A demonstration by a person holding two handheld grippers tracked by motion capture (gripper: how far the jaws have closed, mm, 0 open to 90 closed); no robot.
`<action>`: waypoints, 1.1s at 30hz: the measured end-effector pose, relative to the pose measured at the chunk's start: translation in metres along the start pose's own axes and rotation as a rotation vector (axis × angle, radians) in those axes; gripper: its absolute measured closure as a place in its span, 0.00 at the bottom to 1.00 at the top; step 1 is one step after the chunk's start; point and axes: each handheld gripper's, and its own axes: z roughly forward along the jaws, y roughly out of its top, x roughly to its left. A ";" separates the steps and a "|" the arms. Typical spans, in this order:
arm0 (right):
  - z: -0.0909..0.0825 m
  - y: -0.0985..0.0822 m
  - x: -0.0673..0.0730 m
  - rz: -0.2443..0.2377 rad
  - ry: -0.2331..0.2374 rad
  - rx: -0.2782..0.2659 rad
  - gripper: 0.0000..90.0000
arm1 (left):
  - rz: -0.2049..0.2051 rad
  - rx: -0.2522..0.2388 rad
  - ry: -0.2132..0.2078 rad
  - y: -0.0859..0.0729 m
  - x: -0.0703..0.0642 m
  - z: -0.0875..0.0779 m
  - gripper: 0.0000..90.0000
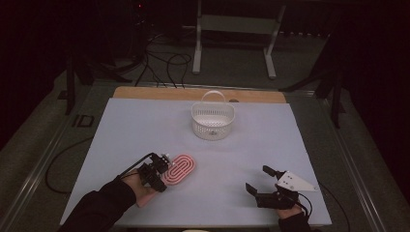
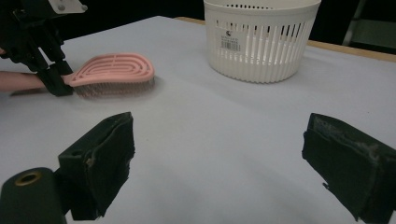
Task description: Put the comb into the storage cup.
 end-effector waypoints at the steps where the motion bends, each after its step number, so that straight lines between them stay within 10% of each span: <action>1: 0.000 0.000 0.000 0.000 0.000 0.001 0.10 | 0.000 0.000 0.000 0.000 0.000 0.000 0.77; 13: 0.000 0.000 0.000 -0.002 -0.002 0.002 0.10 | 0.032 0.044 0.007 0.006 -0.001 0.002 0.78; 33: 0.000 0.000 -0.001 0.003 -0.009 0.002 0.10 | 0.073 -0.086 0.036 -0.010 -0.005 0.000 0.79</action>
